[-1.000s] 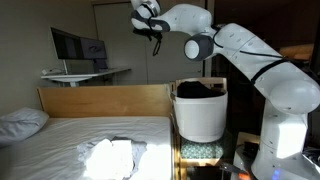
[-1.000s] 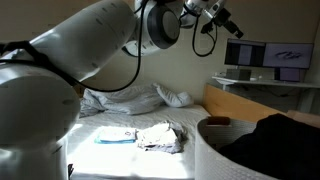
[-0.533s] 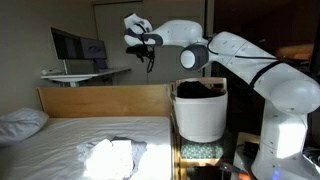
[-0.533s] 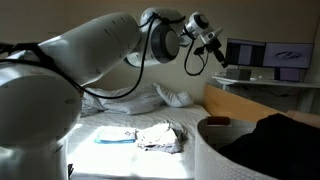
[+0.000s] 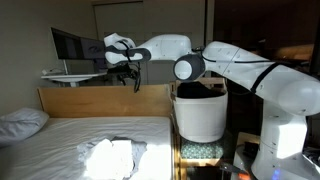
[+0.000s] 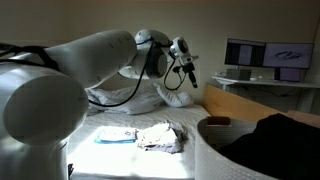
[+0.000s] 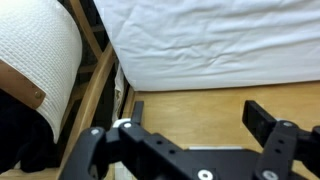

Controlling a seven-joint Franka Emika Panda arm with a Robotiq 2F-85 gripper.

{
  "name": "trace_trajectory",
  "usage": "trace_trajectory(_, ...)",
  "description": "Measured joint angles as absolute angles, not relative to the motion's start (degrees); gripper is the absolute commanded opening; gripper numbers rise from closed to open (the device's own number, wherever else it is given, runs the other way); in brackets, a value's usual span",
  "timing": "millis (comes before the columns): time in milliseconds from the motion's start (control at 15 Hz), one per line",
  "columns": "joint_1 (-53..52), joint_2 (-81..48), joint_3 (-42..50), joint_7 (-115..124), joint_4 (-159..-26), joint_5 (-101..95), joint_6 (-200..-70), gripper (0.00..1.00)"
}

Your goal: Put the things on the bed in the laundry hamper

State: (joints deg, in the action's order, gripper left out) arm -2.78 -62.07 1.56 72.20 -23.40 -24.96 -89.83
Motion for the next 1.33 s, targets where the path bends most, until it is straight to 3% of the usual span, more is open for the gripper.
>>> trace_trajectory(267, -6.09, -65.08, 2.54, 64.71, -21.13, -18.2, -87.04, 1.0)
trace_trajectory(800, -9.1, -69.25, -4.09, 50.13, -21.2, -17.72, -86.42, 1.0)
trace_trajectory(1333, -10.26, -69.55, 0.81, 49.79, -21.27, -14.67, -86.39, 1.0)
